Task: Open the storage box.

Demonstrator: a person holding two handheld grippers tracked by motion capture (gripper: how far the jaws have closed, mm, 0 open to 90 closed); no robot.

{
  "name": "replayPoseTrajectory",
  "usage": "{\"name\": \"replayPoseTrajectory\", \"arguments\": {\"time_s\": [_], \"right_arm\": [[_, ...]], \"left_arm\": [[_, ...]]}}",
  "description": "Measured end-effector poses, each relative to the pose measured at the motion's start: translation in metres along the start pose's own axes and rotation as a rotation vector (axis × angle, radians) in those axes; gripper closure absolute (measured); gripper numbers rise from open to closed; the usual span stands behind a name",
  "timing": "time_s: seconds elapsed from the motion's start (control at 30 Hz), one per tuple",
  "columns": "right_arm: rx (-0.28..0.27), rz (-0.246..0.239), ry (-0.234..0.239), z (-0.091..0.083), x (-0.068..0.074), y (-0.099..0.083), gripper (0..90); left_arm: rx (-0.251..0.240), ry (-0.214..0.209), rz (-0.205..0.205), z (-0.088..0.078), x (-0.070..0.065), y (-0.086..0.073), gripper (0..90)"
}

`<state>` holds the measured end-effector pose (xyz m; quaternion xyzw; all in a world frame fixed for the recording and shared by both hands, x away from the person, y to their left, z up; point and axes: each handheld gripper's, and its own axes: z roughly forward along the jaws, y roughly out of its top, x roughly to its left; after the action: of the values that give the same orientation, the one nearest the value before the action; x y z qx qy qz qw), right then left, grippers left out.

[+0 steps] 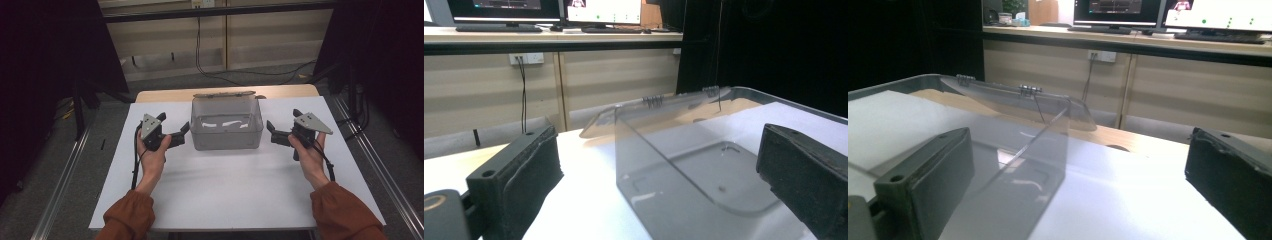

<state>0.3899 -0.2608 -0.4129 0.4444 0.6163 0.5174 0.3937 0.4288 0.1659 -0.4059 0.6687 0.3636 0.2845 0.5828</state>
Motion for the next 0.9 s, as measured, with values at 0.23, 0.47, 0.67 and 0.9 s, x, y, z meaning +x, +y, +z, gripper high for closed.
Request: {"name": "replayPoseTrajectory", "arguments": {"time_s": [0.23,0.47,0.67,0.9], "right_arm": [[-0.029,0.001,-0.012,-0.031,-0.001,-0.007,0.0],[-0.057,-0.014,-0.033,-0.063,0.000,-0.019,0.0],[-0.030,0.002,-0.054,-0.084,-0.001,-0.034,0.0],[-0.028,-0.004,-0.081,-0.103,0.001,-0.040,0.0]], "left_arm": [[-0.002,0.023,0.038,-0.018,-0.006,-0.008,3.5],[-0.022,0.032,0.043,-0.043,-0.014,-0.019,3.3],[0.004,0.049,0.010,-0.064,-0.018,-0.033,3.3],[0.002,0.082,-0.017,-0.083,-0.024,-0.040,3.3]]}}
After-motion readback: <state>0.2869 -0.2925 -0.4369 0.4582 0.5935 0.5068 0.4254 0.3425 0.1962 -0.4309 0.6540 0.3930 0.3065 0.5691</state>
